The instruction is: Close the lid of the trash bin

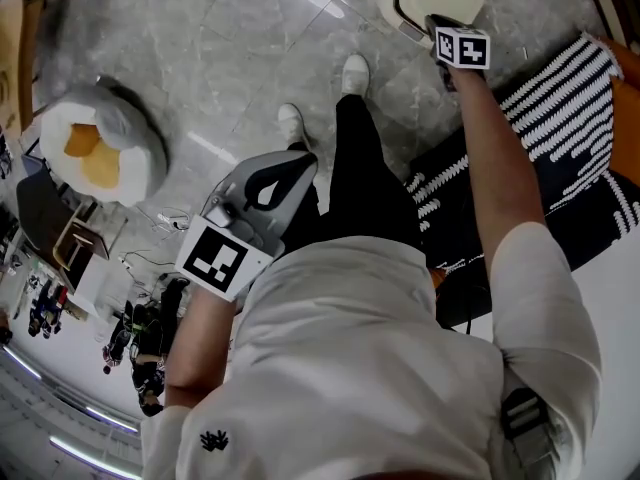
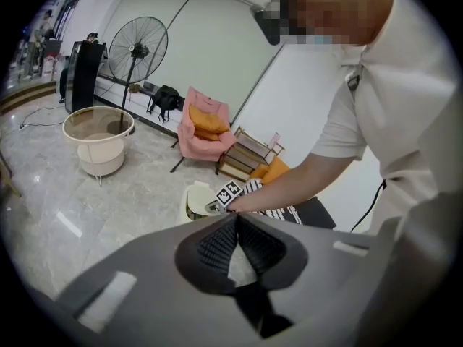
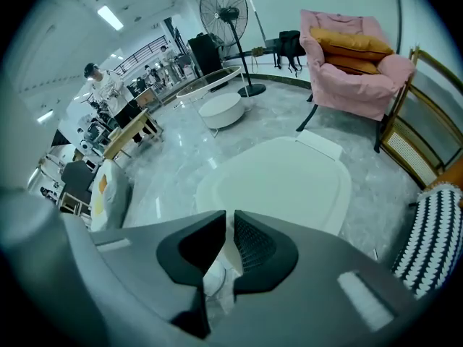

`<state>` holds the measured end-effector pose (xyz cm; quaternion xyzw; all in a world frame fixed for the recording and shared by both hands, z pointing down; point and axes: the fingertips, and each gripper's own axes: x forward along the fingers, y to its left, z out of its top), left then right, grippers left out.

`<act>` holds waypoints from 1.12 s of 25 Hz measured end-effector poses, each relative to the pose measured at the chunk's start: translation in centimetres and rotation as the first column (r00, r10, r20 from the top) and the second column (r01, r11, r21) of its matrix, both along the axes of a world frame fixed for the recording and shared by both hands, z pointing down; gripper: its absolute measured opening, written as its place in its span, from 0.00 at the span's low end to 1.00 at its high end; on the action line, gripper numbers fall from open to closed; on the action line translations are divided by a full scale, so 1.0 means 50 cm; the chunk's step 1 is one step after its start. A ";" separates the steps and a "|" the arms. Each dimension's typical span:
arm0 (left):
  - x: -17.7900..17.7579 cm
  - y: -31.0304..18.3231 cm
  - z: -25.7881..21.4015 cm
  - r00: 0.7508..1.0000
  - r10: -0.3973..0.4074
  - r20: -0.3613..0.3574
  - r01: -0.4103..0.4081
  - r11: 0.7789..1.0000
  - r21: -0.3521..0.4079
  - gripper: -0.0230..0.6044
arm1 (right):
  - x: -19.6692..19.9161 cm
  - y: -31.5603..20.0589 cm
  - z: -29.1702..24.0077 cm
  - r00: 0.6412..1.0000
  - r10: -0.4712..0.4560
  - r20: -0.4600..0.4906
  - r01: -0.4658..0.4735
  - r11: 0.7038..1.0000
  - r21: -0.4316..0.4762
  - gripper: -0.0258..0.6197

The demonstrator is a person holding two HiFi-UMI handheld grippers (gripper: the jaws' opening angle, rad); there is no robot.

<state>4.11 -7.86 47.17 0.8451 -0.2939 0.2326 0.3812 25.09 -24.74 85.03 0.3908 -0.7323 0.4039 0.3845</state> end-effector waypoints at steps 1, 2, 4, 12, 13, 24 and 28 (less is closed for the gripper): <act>0.000 -0.001 0.003 1.000 -0.001 0.000 0.001 1.000 -0.003 0.13 | -0.001 0.002 0.005 1.000 -0.003 0.000 0.003 1.000 -0.004 0.09; 0.000 -0.003 0.006 1.000 -0.002 0.001 0.002 1.000 -0.006 0.13 | -0.002 0.003 0.010 1.000 -0.006 0.000 0.006 1.000 -0.007 0.09; 0.001 -0.006 0.012 1.000 -0.003 0.002 0.003 1.000 -0.008 0.13 | -0.004 0.006 0.020 1.000 -0.009 0.000 0.009 1.000 -0.013 0.09; 0.006 -0.017 0.032 1.000 -0.001 0.004 0.001 1.000 -0.020 0.13 | -0.009 0.016 0.059 1.000 -0.024 -0.005 0.023 0.999 -0.040 0.09; 0.008 -0.019 0.035 1.000 -0.002 0.003 0.002 1.000 -0.021 0.13 | -0.008 0.017 0.065 1.000 -0.026 -0.008 0.025 0.999 -0.044 0.09; 0.004 -0.035 0.079 1.000 -0.017 0.013 0.018 0.998 -0.054 0.13 | -0.012 0.022 0.127 0.999 -0.041 -0.023 0.039 0.997 -0.073 0.09; 0.003 -0.040 0.081 1.000 -0.023 0.015 0.024 0.998 -0.061 0.13 | -0.007 0.020 0.130 0.998 -0.053 -0.040 0.050 0.997 -0.063 0.04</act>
